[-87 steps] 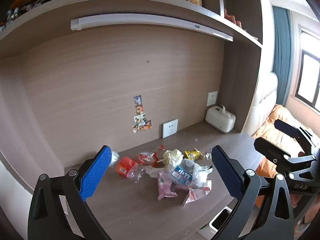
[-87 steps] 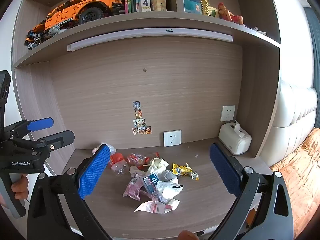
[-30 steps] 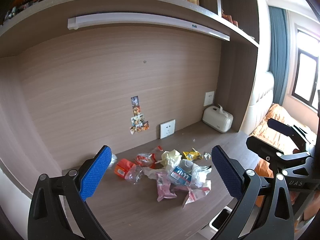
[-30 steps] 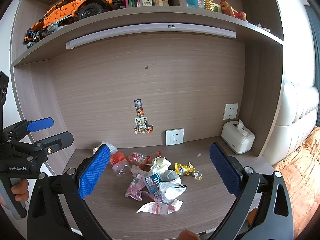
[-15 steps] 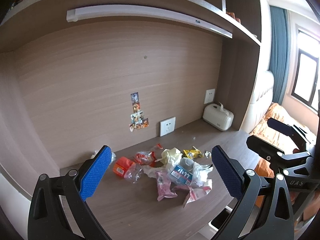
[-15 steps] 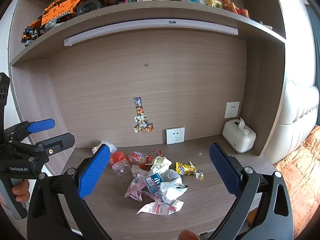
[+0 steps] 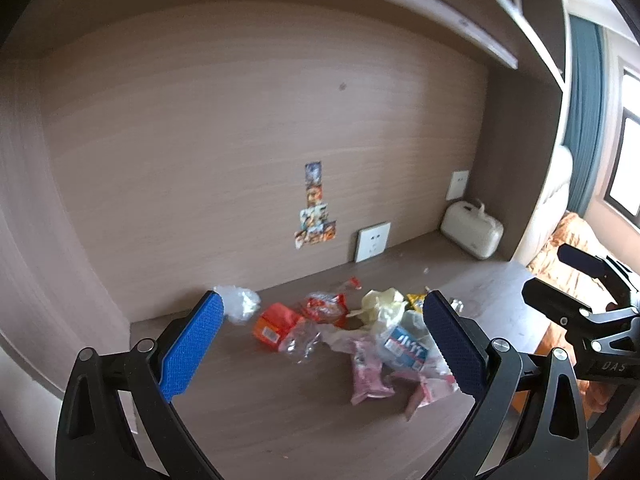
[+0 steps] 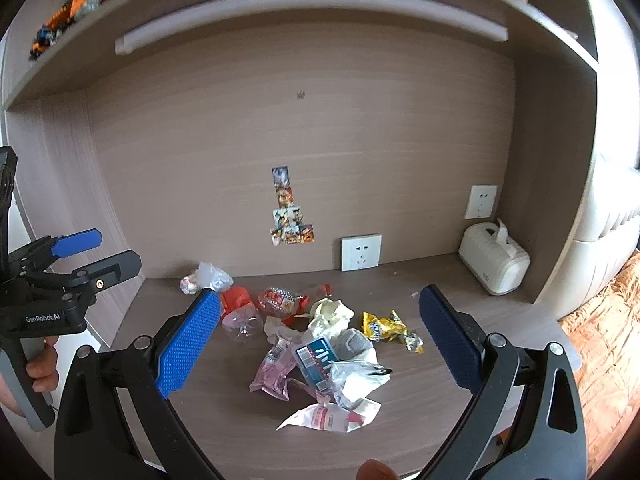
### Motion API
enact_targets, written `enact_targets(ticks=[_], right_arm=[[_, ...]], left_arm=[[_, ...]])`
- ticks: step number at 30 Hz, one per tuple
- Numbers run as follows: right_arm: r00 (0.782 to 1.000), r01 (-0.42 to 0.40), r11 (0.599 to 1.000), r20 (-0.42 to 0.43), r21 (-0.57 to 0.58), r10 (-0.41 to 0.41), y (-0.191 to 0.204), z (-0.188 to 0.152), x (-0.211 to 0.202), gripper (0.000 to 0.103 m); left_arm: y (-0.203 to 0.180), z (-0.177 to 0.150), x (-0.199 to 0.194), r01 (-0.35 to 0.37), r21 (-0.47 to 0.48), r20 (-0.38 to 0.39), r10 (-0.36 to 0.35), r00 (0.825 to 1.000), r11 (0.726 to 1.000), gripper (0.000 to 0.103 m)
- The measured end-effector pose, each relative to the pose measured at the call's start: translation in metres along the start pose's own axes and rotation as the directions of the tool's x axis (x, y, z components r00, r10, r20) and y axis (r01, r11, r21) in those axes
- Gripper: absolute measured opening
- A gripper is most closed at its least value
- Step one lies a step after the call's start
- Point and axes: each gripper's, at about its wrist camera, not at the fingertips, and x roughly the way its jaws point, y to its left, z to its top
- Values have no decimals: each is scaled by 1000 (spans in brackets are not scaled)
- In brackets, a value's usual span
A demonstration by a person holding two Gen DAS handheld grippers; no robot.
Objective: Collect trash
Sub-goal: 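Grasp the white-red wrapper with the left tool while the right tool grasps the clear bag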
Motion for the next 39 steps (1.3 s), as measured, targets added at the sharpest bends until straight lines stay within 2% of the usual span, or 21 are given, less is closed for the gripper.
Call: enact_targets(ticks=[5, 12, 15, 18, 23, 26, 30, 33, 36, 39], right_arm=[[999, 31, 999, -14, -39, -31, 12, -1, 31, 99], [994, 26, 1000, -109, -16, -27, 24, -11, 80, 99], [992, 26, 1000, -126, 2, -25, 28, -13, 100, 99], [990, 21, 1000, -138, 10, -20, 35, -13, 122, 99], [990, -23, 1000, -140, -6, 22, 55, -10, 158, 99], [986, -79, 997, -152, -23, 75, 67, -9, 183, 99], [966, -203, 973, -187, -111, 180, 96, -4, 227, 99], [952, -251, 954, -218, -163, 213, 117, 1, 259, 99], [927, -312, 935, -271, -170, 260, 131, 3, 286, 99], [897, -363, 916, -330, -168, 295, 145, 2, 313, 99]], left_arm=[[24, -5, 31, -9, -21, -54, 8, 998, 1000, 98], [68, -10, 83, -66, -45, -107, 61, 992, 997, 98], [84, -11, 105, -77, -37, -120, 72, 990, 996, 98], [97, -14, 127, -117, -6, -119, 115, 986, 993, 98], [123, -24, 159, -129, -7, -134, 126, 983, 992, 98], [143, -34, 180, -136, -33, -154, 129, 979, 990, 98], [169, -48, 203, -139, -74, -190, 123, 974, 987, 98], [187, -60, 222, -130, -106, -233, 102, 967, 986, 97], [194, -64, 233, -119, -96, -248, 92, 964, 988, 87], [201, -65, 244, -77, -94, -257, 50, 965, 993, 79]])
